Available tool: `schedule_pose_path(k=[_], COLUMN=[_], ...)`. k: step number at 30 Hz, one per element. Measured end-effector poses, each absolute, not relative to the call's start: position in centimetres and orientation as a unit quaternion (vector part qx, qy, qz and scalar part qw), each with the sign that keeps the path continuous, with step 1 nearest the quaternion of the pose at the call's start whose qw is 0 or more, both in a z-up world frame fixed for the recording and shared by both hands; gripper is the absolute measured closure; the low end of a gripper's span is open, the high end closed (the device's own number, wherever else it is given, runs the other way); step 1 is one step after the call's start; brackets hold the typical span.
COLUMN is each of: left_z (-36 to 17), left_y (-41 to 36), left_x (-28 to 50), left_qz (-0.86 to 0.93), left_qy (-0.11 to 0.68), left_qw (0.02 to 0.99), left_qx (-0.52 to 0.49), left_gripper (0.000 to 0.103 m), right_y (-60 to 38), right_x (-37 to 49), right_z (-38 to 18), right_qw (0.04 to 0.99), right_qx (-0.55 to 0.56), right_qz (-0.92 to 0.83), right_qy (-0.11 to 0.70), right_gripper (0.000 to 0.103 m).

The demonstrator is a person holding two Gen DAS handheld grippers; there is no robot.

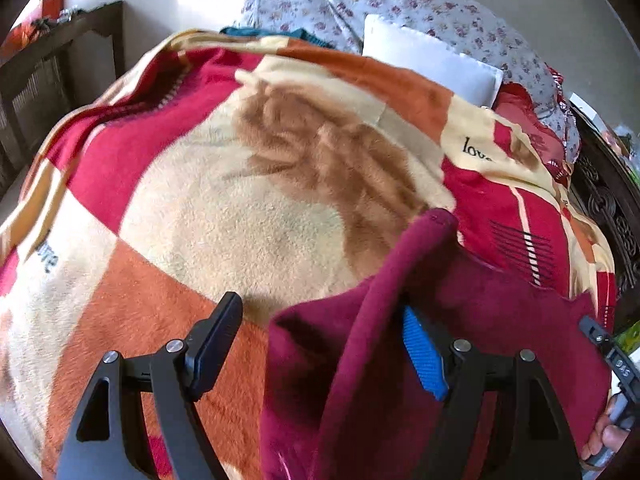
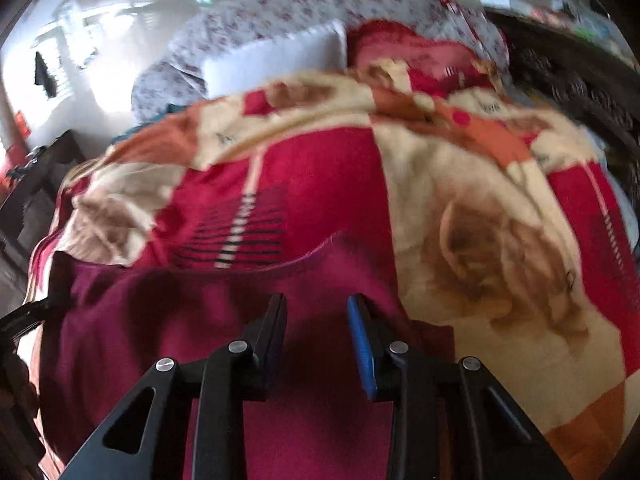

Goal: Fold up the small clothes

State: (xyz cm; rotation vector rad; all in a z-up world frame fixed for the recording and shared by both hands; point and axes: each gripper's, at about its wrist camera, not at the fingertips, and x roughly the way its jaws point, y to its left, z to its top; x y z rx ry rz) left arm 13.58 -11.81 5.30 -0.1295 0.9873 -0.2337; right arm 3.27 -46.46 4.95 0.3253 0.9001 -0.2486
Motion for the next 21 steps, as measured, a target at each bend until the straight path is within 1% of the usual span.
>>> schedule_pose_path(k=[3, 6, 9, 11, 12, 17, 21], left_z=[5.0, 4.8, 4.8, 5.1, 5.5, 6.5, 7.0], left_y=[-11.7, -11.6, -11.0, -10.7, -10.5, -9.7, -9.7], left_x=[13.7, 13.8, 14.0, 13.7, 13.2, 10.8, 9.6], left_qz=[-0.108, -0.104, -0.107, -0.104, -0.098, -0.089, -0.094], left_qy=[0.470, 0.473, 0.486, 0.486, 0.481, 0.459, 0.445], left_qw=[0.874, 0.872, 0.862, 0.862, 0.867, 0.882, 0.889], left_qx=[-0.067, -0.073, -0.094, -0.097, -0.087, -0.056, -0.048], left_gripper=[0.018, 0.015, 0.015, 0.015, 0.015, 0.015, 0.015], right_y=[-47.1, -47.4, -47.2, -46.8, -46.3, -41.1, -36.8], right_x=[3.9, 3.8, 2.0, 0.7, 0.0, -0.6, 0.7], right_z=[3.9, 4.1, 5.5, 6.7, 7.3, 9.8, 10.1], right_qw=[0.873, 0.872, 0.883, 0.890, 0.894, 0.912, 0.916], right_qx=[0.168, 0.174, 0.177, 0.184, 0.187, 0.152, 0.134], right_qz=[-0.120, -0.119, -0.137, -0.138, -0.131, -0.044, 0.013], right_qy=[0.442, 0.442, 0.413, 0.393, 0.387, 0.377, 0.379], right_gripper=[0.070, 0.070, 0.069, 0.067, 0.064, 0.064, 0.064])
